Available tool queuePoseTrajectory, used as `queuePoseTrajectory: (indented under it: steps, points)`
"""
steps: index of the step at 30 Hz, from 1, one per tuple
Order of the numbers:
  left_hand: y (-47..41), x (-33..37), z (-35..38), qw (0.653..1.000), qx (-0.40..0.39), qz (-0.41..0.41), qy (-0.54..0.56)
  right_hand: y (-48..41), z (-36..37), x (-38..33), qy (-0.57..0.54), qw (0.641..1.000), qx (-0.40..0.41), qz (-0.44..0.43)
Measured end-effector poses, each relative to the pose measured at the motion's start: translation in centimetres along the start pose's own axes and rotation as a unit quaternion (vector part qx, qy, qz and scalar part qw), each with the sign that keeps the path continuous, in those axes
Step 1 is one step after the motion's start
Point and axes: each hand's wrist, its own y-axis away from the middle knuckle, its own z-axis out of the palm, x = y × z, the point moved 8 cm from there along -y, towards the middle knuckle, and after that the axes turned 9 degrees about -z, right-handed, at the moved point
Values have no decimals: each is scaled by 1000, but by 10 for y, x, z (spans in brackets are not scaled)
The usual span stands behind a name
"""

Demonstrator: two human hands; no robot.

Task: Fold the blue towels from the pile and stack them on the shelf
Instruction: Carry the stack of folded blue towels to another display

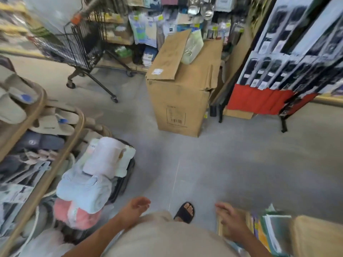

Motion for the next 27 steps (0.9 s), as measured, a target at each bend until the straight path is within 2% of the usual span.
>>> queuePoseTrajectory:
  steps: [3,6,11,14,17,22,27]
  points:
    - [-27,53,-7,1000,19,-2,5,-60,-20,-51,11,999,-25,-40]
    - [-64,115,-3,999,10,21,-41,-111,-47,-82,3,999,-15,-42]
    - [-146,246,19,991,-21,56,-116,-172,-111,-98,-37,998,44,-3]
    - [-196,337,45,980,-71,83,-168,-191,-160,-94,-61,992,104,44]
    - [-238,430,93,941,-145,133,-276,-192,-206,-99,-102,976,176,78]
    - [-269,575,219,846,-253,222,-414,-177,-275,-102,-212,919,308,128]
    - [-271,681,351,795,-332,274,-427,-180,-328,-86,-304,855,378,181]
